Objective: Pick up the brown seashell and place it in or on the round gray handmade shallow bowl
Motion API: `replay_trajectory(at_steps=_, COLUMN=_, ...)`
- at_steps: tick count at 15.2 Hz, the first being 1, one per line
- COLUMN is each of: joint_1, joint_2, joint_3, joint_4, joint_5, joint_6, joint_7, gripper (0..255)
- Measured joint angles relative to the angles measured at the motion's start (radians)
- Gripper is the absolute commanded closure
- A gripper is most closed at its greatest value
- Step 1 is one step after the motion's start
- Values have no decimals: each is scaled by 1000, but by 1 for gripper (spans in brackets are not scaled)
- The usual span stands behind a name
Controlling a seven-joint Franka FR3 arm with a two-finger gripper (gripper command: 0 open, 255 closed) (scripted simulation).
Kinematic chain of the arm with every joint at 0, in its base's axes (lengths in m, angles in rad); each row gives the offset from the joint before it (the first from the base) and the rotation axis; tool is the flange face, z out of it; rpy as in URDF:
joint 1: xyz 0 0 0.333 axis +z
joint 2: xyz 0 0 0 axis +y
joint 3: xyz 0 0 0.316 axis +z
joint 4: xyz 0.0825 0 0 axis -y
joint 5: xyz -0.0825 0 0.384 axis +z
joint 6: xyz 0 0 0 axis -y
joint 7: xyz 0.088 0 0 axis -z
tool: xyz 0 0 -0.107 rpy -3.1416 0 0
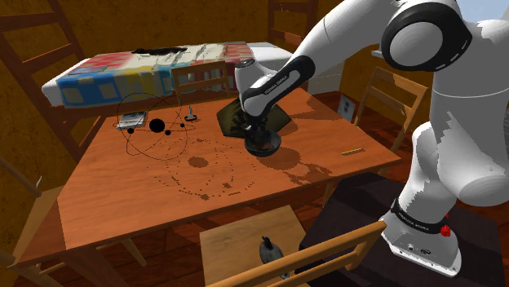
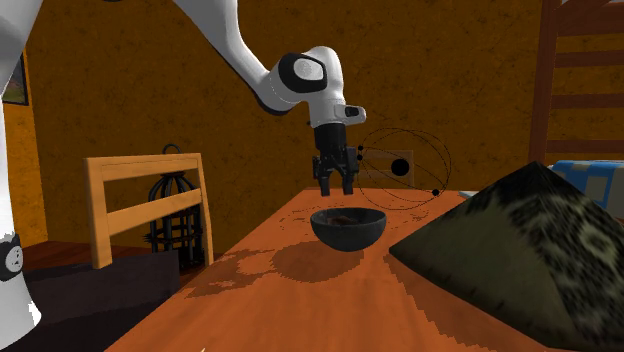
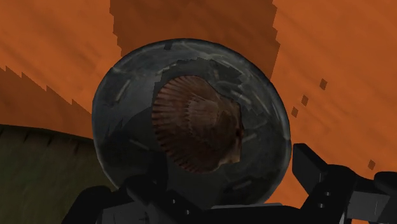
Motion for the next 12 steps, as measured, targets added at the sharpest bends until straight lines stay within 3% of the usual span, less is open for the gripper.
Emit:
replay_trajectory(at_steps=6, joint_1=23, joint_2=-60, joint_3=-5, joint_4=45, joint_5=-24, joint_6=-102, joint_7=18, gripper=0)
replay_trajectory(at_steps=12, joint_1=24, joint_2=-70, joint_3=-7, joint_4=45, joint_5=-28, joint_6=-113, joint_7=19, gripper=0)
